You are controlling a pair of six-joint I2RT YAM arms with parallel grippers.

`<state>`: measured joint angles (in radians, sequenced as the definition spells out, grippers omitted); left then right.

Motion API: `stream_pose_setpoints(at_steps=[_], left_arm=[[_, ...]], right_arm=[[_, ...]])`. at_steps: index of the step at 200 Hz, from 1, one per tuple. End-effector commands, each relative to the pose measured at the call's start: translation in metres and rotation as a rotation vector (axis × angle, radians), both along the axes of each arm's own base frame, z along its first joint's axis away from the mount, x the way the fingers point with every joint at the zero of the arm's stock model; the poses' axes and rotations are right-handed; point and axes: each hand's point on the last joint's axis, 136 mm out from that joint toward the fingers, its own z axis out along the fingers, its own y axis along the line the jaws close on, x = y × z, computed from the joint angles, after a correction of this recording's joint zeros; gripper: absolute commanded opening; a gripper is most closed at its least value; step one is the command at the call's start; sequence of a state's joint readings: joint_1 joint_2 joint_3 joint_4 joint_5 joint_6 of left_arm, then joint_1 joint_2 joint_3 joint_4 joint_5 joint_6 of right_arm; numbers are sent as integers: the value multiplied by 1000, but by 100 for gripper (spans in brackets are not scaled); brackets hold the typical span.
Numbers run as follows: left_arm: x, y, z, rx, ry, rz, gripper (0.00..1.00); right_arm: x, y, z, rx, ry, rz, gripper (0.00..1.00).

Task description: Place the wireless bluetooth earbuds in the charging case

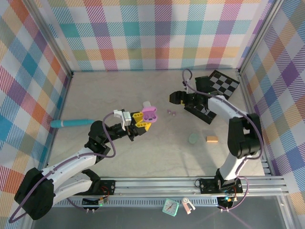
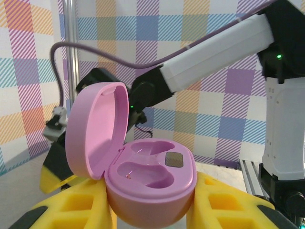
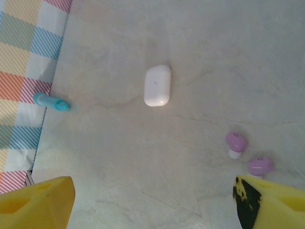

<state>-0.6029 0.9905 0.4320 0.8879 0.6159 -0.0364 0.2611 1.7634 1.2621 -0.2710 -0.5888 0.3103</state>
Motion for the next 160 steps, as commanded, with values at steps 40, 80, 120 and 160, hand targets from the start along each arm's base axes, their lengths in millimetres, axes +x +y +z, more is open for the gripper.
stream_pose_setpoints(at_steps=[40, 80, 120, 160], left_arm=[[-1, 2, 2, -6, -10, -6, 26], [0, 0, 1, -6, -5, -10, 26], [0, -1, 4, -9, -8, -20, 26], [1, -1, 3, -8, -3, -19, 26]], right_arm=[[27, 12, -45, -102, 139, 87, 86], [37, 22, -64, -128, 168, 117, 85], [32, 32, -84, -170, 217, 161, 85], [28, 33, -101, -215, 237, 185, 85]])
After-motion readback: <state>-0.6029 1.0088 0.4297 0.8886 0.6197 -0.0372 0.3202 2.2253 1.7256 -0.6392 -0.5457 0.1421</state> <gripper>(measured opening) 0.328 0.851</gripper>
